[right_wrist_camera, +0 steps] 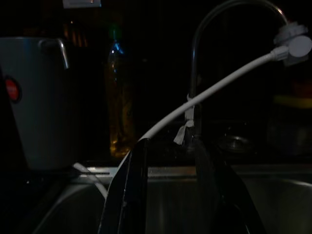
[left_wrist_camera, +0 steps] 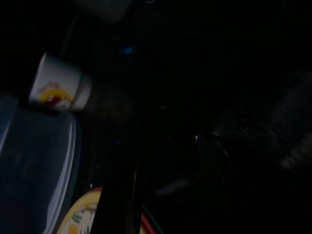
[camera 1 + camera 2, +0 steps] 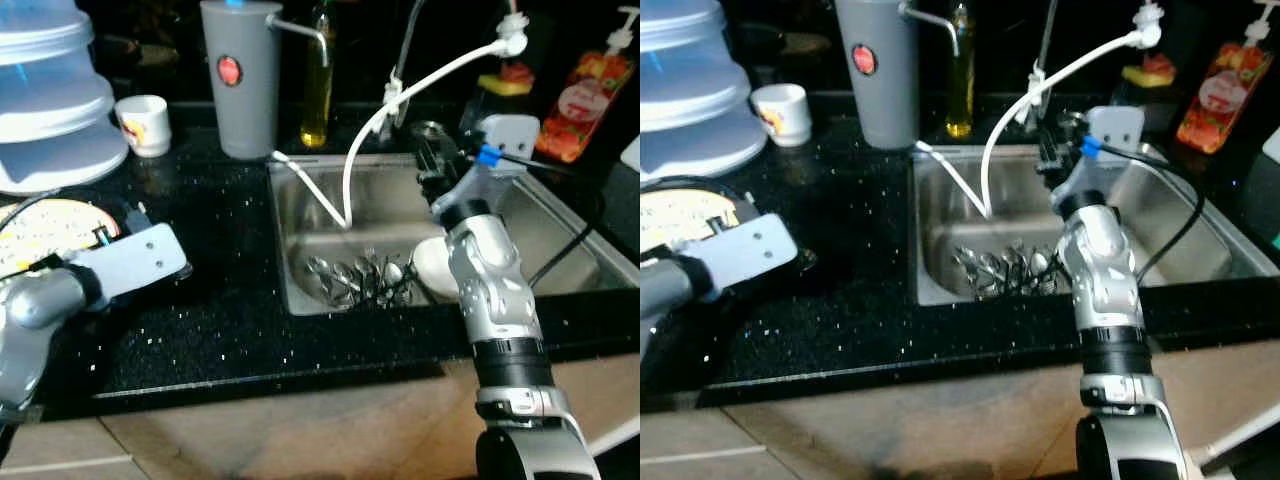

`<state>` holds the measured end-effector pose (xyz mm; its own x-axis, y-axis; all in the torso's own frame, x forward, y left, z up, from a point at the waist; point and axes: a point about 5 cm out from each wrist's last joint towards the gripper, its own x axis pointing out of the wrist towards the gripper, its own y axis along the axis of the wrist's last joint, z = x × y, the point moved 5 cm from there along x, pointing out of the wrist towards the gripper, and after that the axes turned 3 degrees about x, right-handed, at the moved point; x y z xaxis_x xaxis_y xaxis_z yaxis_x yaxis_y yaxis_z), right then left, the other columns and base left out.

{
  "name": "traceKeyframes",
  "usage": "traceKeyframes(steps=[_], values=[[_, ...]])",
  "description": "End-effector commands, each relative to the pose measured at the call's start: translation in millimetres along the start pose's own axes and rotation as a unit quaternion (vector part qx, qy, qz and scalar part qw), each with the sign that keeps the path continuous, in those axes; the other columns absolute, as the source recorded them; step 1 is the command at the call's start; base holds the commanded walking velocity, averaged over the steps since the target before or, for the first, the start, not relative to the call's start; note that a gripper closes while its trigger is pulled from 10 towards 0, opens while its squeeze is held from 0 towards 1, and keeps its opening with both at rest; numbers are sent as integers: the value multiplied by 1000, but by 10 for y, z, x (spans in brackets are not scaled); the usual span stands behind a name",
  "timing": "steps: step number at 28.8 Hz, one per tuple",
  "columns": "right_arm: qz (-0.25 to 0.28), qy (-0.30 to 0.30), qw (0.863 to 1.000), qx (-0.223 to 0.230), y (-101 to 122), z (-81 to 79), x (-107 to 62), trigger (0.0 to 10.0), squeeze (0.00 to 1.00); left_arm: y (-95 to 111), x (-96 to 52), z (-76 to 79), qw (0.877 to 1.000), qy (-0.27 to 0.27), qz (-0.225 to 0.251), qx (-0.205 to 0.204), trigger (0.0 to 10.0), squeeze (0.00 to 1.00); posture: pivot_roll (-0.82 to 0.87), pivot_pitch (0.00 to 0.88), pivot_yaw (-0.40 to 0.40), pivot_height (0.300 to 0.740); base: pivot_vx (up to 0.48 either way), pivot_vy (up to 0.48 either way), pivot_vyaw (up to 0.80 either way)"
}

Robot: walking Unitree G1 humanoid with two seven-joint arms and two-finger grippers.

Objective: Kitchen organization

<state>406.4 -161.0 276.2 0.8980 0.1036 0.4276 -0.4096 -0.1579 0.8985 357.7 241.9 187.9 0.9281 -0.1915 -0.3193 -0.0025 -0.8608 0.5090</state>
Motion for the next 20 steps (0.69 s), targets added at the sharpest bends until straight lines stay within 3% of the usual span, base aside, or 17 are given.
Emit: traceKeyframes(steps=[1, 3, 4, 5, 6, 8, 9, 11, 13, 18, 20], values=[[3, 1, 1000, -1, 24, -2, 2, 10000, 0, -161, 114, 185, 999, -23, -38, -26, 10000, 0, 231, 66, -73, 740, 0, 0, 0], [3, -1, 1000, -1, 27, 6, -4, 10000, 0, -18, 194, 11, 998, 13, -10, -54, 10000, 0, 228, 69, -71, 740, 0, 0, 0], [3, -1, 1000, -1, 25, 10, -10, 10000, 0, 200, 216, -152, 994, 41, 42, -92, 10000, 0, 225, 71, -68, 740, 0, 0, 0], [3, -1, 1000, -1, 25, 10, -10, 10000, 0, 200, 216, -152, 994, 41, 42, -92, 10000, 0, 225, 71, -68, 740, 0, 0, 0], [3, -2, 1000, -2, 23, 12, -14, 10000, 0, 349, 213, -260, 988, 59, 79, -117, 10000, 0, 225, 71, -68, 740, 0, 0, 0], [2, -2, 1000, -2, 18, 13, -20, 10000, 0, 765, 124, -494, 963, 88, 185, -175, 10000, 0, 227, 71, -69, 740, 0, 0, 0], [2, -2, 1000, -2, 18, 13, -20, 10000, 0, 765, 124, -494, 963, 88, 185, -175, 10000, 0, 227, 71, -69, 740, 0, 0, 0], [1, -2, 1000, -1, 13, 9, -20, 10000, 0, 1089, -25, -668, 935, 100, 268, -211, 10000, 0, 228, 72, -66, 740, 0, 0, 0], [2, -1, 1000, 0, 12, 2, -19, 10000, 0, 1289, -168, -801, 919, 112, 312, -214, 10000, 0, 228, 72, -66, 740, 0, 0, 0], [2, -1, 1000, 0, 11, 0, -19, 10000, 0, 1369, -241, -896, 918, 127, 319, -198, 10000, 0, 228, 72, -66, 740, 0, 0, 0], [2, -1, 1000, 0, 9, -6, -19, 10000, 0, 1367, -259, -993, 933, 142, 292, -158, 10000, 0, 230, 68, -59, 740, 0, 0, 0]])
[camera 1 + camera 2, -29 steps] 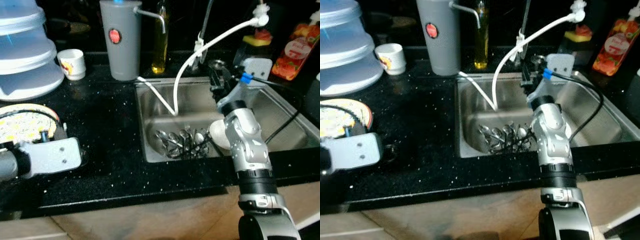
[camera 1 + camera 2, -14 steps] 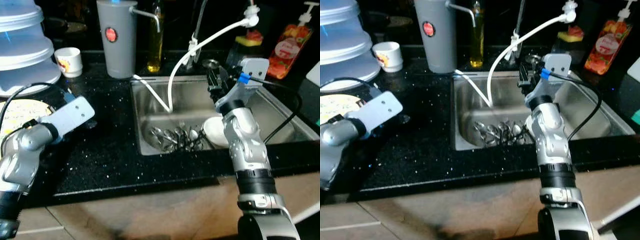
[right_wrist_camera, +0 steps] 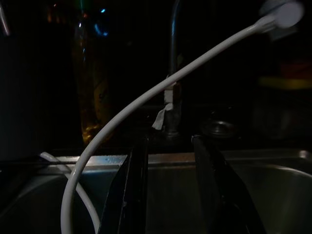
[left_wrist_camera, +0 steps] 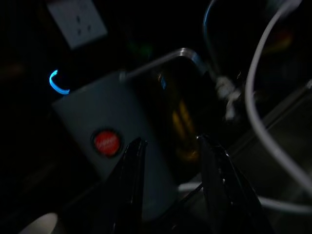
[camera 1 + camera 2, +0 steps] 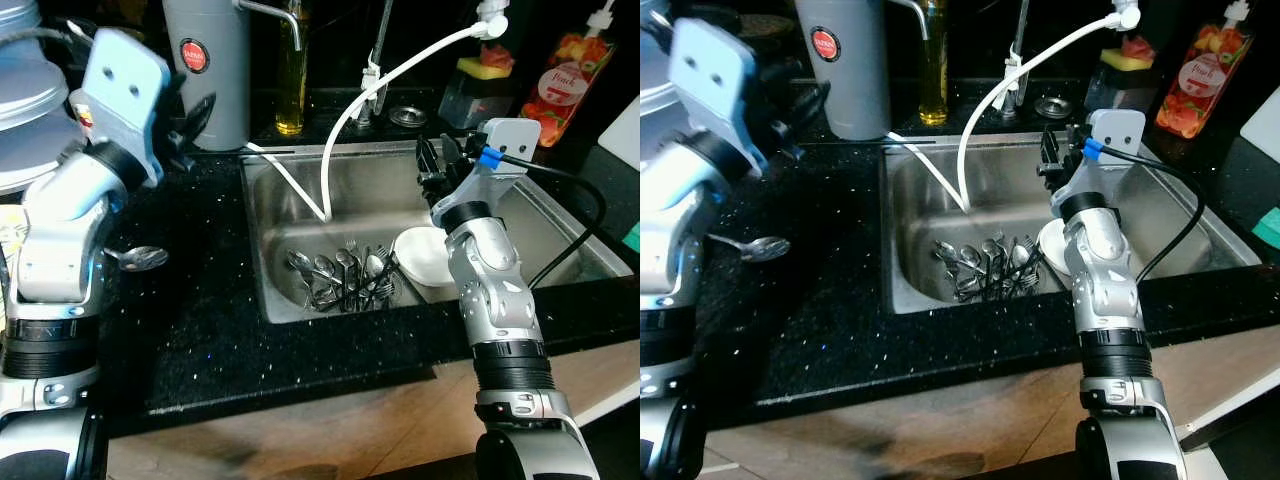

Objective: Kitchen organization

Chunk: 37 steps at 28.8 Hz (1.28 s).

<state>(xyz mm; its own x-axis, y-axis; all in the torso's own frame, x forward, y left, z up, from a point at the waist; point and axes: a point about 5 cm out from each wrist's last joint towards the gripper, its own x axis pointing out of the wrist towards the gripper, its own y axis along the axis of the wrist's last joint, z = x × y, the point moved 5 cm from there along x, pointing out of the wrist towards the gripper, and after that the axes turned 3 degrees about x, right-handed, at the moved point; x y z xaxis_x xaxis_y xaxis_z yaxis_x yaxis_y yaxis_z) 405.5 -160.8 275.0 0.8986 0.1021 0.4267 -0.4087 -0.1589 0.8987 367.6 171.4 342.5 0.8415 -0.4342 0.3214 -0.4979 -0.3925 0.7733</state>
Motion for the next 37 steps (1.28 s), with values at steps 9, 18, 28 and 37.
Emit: traceKeyframes(steps=[9, 18, 28, 37], values=[[6, -1, 1000, 4, 25, -18, -22, 10000, 0, -349, -255, 362, 974, -120, -135, 138, 10000, 0, 252, 83, -51, 740, 0, 0, 0], [0, 7, 1000, 7, -1, -49, -8, 10000, 0, -450, -746, 346, 951, -159, -197, 176, 10000, 0, 278, 95, -70, 740, 0, 0, 0], [-4, 18, 1000, 11, -16, -108, 16, 10000, 0, -482, -860, 316, 949, -143, -217, 180, 10000, 110, 284, 96, -89, 740, 0, 0, 0], [-5, 14, 1000, 9, -13, -82, 0, 10000, 0, -499, -872, 305, 950, -134, -223, 175, 10000, 1000, 277, 96, -87, 740, 0, 0, 0]])
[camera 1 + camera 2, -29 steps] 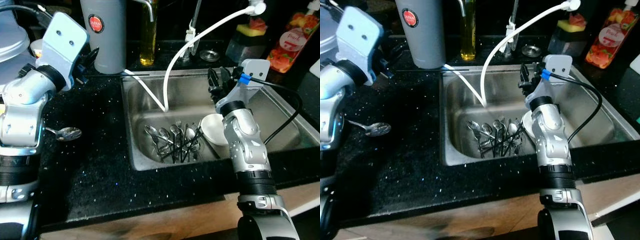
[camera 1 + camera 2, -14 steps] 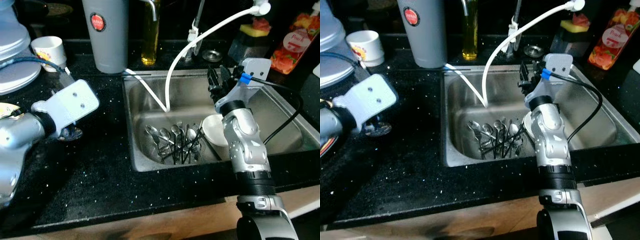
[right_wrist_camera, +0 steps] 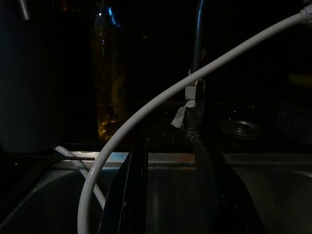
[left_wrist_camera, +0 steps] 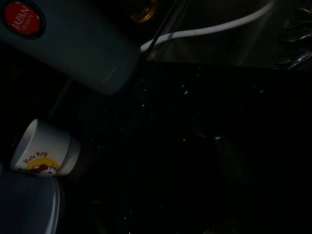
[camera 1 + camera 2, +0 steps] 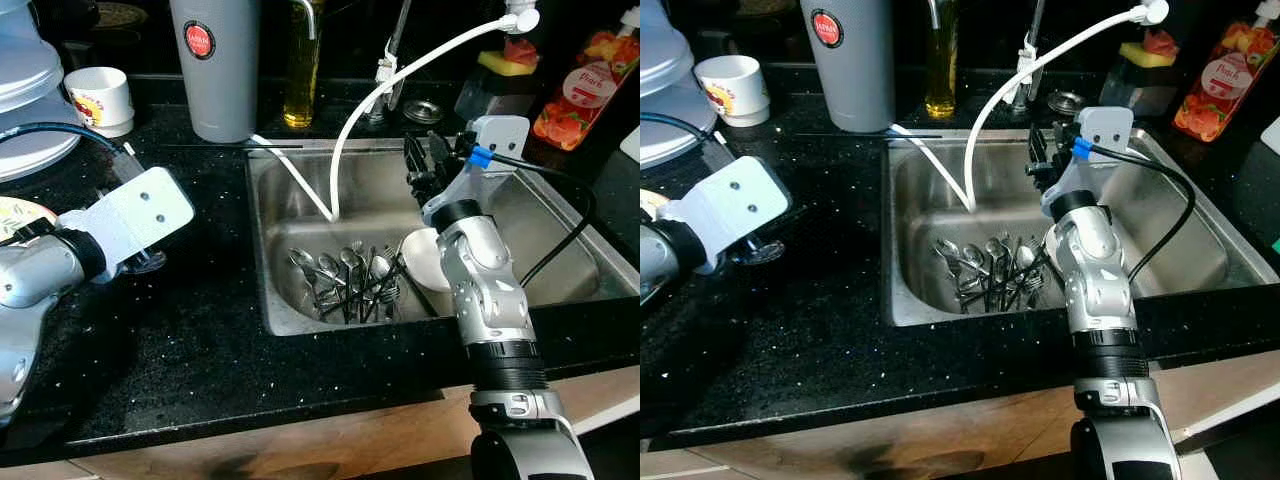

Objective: Kitchen organization

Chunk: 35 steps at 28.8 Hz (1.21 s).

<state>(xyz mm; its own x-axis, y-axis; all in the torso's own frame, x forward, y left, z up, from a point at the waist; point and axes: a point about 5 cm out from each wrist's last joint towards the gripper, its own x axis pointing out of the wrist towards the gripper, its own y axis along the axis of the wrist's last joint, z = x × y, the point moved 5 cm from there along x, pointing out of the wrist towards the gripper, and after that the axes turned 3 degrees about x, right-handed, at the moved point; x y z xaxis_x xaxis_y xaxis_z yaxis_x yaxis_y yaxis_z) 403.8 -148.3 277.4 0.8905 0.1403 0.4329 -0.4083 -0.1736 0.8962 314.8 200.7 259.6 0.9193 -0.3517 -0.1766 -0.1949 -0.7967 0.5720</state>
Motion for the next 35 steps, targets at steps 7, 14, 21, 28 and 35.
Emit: traceKeyframes(steps=[7, 14, 21, 28, 35], values=[[-6, -7, 1000, 1, -28, 50, -9, 10000, 0, -56, -20, -30, 1000, 10, -19, 20, 10000, 0, 277, 91, -89, 740, 0, 0, 0], [-7, -5, 1000, 0, -34, 40, -11, 10000, 0, -213, 95, 17, 998, 19, -53, -1, 10000, 0, 243, 71, -75, 740, 0, 0, 0], [-5, -11, 1000, -3, -26, 70, -30, 10000, 0, -205, 186, 81, 998, 8, -52, -19, 10000, 0, 231, 62, -61, 740, 0, 0, 0], [-5, -15, 1000, -6, -23, 106, -52, 10000, 0, 281, 20, -106, 996, 24, 73, -47, 10000, 0, 240, 55, -61, 740, 0, 0, 0], [-3, -9, 1000, -2, -24, 62, -32, 10000, 0, 428, -317, -47, 992, -52, 111, -27, 10000, 0, 244, 51, -59, 740, 0, 0, 0]])
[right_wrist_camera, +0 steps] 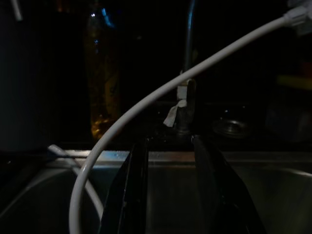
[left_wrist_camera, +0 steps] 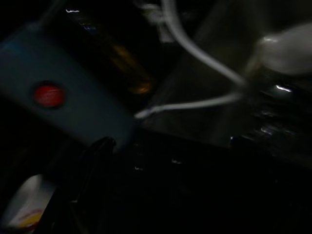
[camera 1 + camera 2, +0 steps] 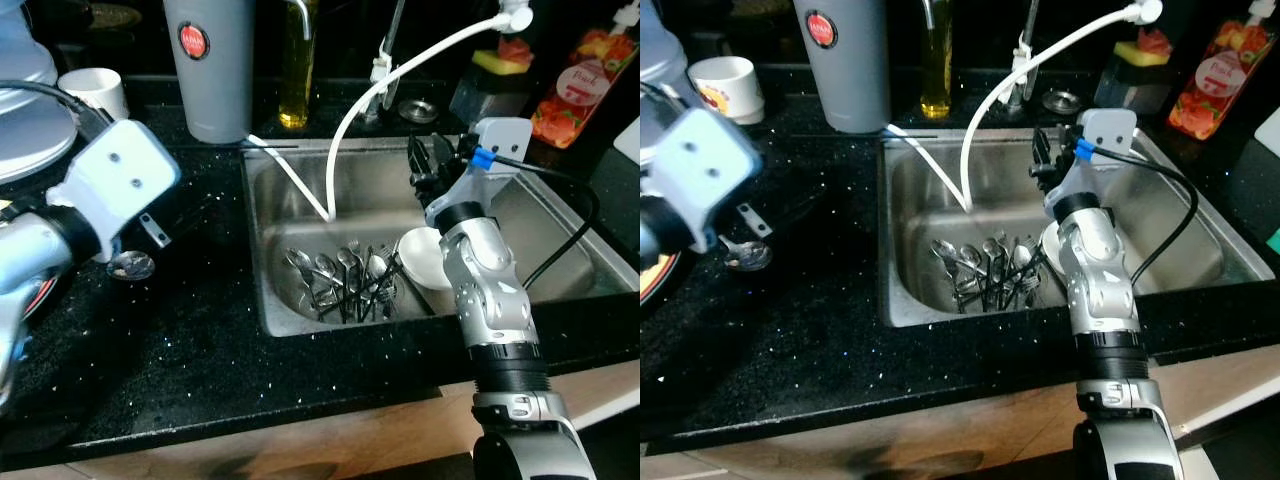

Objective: Kitchen organization

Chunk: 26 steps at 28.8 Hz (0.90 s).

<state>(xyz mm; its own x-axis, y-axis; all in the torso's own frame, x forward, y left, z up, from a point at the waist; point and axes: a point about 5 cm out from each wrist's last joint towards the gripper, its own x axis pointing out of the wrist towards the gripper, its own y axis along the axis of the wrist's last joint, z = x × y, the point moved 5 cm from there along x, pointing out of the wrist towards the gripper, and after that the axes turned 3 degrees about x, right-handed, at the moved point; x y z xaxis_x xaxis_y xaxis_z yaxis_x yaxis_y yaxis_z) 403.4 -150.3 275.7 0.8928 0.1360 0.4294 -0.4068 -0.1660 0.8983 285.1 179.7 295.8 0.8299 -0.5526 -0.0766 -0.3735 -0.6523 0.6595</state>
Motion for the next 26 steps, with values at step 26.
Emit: traceKeyframes(steps=[26], values=[[-3, -4, 1000, 1, -16, 35, -4, 10000, 0, -1181, -34, 338, 977, -16, -211, 23, 7725, 0, 243, 68, -75, 740, 0, 0, 0]])
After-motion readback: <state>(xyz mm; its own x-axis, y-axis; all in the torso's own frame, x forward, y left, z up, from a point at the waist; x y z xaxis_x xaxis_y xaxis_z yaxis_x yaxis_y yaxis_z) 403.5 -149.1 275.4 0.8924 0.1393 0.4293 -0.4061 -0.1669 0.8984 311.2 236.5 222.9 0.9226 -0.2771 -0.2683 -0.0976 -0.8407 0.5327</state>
